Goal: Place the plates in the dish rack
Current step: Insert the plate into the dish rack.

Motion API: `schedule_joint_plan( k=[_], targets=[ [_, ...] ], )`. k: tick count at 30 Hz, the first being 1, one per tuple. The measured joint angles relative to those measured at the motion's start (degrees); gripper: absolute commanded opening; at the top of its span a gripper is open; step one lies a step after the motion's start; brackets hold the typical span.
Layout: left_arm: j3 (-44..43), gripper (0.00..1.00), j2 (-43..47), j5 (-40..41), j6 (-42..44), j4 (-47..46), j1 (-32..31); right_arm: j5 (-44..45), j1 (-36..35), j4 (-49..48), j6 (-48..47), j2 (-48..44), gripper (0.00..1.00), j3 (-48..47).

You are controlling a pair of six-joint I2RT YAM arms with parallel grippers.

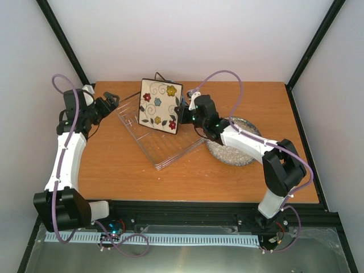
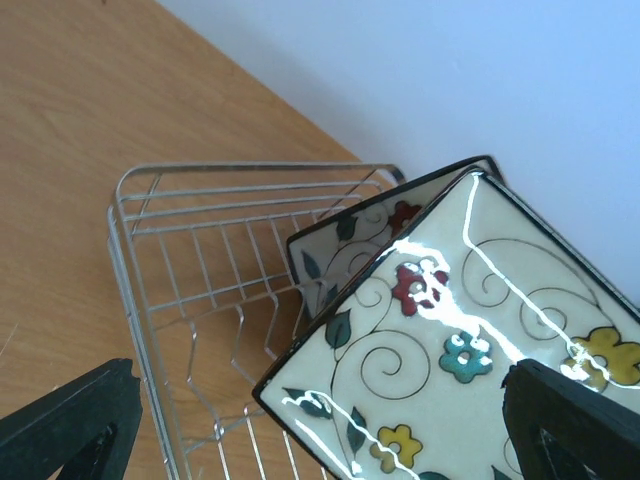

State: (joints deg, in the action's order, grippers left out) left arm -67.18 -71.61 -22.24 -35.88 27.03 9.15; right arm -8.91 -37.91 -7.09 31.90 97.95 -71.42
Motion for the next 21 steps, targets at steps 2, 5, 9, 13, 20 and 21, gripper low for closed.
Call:
schedule_joint_plan(
  k=[2, 5, 9, 13, 20, 21],
  targets=[
    [1.5, 1.00, 0.4, 0.0, -0.5, 0.0, 0.0, 1.4, -0.7, -0.4, -0.7, -0.1, 0.03, 0.7],
    [3.8, 1.00, 1.2, 0.0, -1.0, 0.0, 0.0, 2.8, -1.7, -1.4, -2.5, -0.1, 0.03, 0.8],
    [6.3, 1.00, 2.2, -0.1, -1.4, -0.1, 0.1, 4.9, -3.1, -3.1, -5.6, -0.1, 0.03, 0.7],
    [7.6, 1.00, 2.9, -0.1, -2.2, -0.5, 0.1, 5.7, -3.9, -3.2, -7.6, -0.1, 0.03, -0.3],
    [10.5, 1.00, 4.8, 0.2, -4.2, -3.1, 0.1, 7.0, -4.2, -4.3, -10.2, -0.1, 0.03, -2.2],
    [11.2, 1.00, 5.1, 0.3, -4.4, -3.5, 0.1, 7.3, -4.3, -4.5, -10.6, -0.1, 0.03, -2.4]
  ],
)
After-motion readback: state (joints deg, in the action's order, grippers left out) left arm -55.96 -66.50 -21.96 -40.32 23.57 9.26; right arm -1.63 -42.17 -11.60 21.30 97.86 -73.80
